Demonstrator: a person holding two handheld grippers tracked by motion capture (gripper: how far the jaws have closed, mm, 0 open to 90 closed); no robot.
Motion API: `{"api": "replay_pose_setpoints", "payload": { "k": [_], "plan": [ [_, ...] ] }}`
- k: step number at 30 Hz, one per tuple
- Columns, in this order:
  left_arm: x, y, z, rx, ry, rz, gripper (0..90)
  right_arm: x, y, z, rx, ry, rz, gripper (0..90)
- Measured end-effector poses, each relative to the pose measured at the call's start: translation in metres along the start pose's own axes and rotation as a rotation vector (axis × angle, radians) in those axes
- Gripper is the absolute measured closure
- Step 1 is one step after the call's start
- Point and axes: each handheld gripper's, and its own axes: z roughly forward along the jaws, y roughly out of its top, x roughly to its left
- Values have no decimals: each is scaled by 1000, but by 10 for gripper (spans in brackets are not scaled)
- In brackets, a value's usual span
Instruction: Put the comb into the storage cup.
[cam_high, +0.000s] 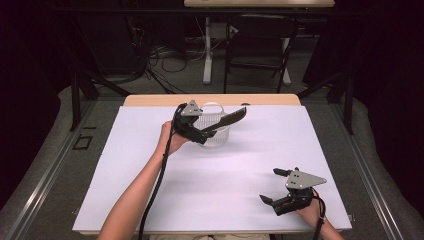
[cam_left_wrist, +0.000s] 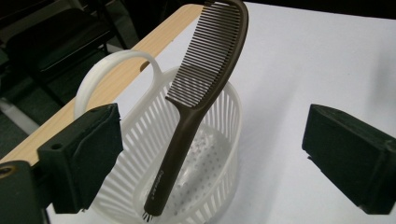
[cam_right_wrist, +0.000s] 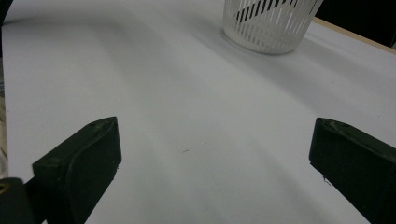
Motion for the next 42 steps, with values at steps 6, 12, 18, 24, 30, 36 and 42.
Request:
{"api": "replay_pose_setpoints", "payload": {
  "k": [6, 12, 18, 24, 30, 36, 42],
  "plan": [
    [-5, -4, -8, 31, 7, 2, 1, 1, 0, 0, 3, -1, 0, 20],
    [-8, -9, -17, 60, 28, -6, 0, 1, 1, 0, 4, -4, -1, 20],
    [-9, -18, -29, 77, 57, -30, 0, 1, 1, 1, 6, -1, -4, 20],
    [-8, -30, -42, 77, 78, -69, 0, 1, 1, 2, 9, 5, -8, 19],
    [-12, -40, -53, 86, 103, -80, 0, 1, 1, 1, 10, -2, -1, 20],
    [-18, -50, -63, 86, 119, -97, 0, 1, 0, 1, 13, -4, 0, 20],
    [-26, -59, -69, 91, 124, -108, 0, 1, 0, 0, 12, -4, 0, 19]
  ]
}}
